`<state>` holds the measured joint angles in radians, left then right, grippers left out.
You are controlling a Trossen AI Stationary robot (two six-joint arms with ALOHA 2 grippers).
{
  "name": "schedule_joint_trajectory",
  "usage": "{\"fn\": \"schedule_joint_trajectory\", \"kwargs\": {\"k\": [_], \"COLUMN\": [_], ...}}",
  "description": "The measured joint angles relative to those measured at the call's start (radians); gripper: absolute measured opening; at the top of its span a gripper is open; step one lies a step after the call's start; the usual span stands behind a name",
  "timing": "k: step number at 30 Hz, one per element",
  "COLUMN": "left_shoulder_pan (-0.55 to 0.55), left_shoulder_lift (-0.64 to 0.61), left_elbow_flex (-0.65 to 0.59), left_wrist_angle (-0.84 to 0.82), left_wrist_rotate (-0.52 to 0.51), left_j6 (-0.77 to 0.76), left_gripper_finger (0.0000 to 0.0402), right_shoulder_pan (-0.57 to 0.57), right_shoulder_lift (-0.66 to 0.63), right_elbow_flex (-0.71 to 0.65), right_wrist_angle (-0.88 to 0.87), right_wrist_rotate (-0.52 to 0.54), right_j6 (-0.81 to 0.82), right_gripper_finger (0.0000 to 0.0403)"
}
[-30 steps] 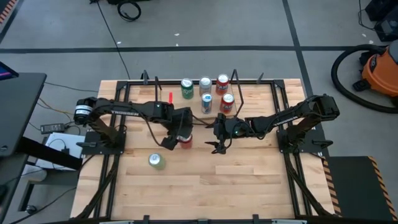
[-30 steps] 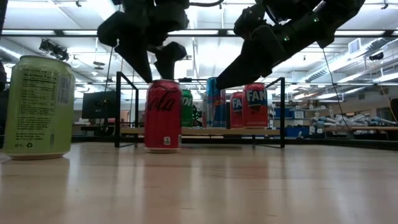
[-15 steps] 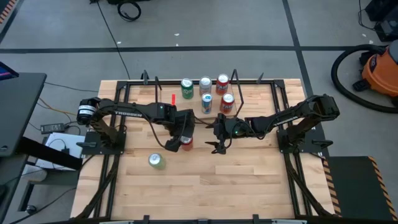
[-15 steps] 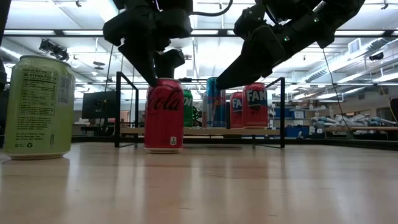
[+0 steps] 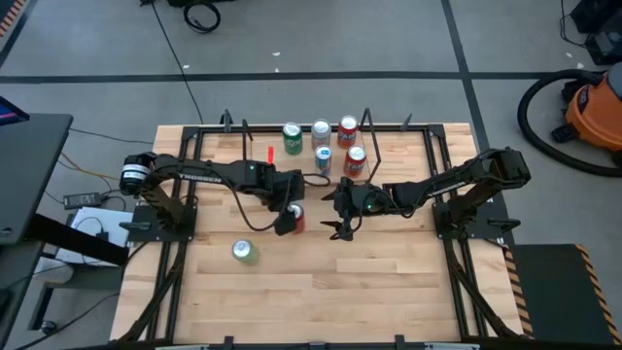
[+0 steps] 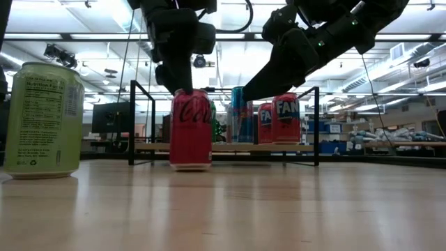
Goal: Place canned beverage on shelf
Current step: Put the red-black soda can on the shelf aligned with the green soda can
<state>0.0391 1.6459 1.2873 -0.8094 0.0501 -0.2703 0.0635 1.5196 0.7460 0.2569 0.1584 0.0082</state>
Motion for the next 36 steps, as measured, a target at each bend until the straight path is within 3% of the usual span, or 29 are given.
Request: {"fn": "schedule_joint_trajectory", "kwargs": {"k": [5,17,36], "left_shoulder_pan": [-0.004,-0.043,-0.057], "left_shoulder_lift": [0.002,0.005,0.067], "left_elbow_flex": [-0.003,-0.005,-0.003], "left_wrist_angle": [0.039,0.063,0.097], "left_wrist_rotate": [-0.004,-0.001,-0.01], "left_j6": [-0.032,0.055,0.147], "left_gripper_finger": [0.0292,0.0364,0.0369], "right_shoulder_pan": [0.0,0.0,0.0], "right_shoulder_lift": [0.0,0.0,0.0], "right_elbow_flex": [0.0,0.0,-0.001], "right_wrist_angle": [-0.001,-0.003,-0.004], "right_wrist_rotate": [0.0,0.0,-0.002], "right_j6": [0.0,0.0,0.0], "right_gripper_finger": [0.0354,0.0354,0.0354]}}
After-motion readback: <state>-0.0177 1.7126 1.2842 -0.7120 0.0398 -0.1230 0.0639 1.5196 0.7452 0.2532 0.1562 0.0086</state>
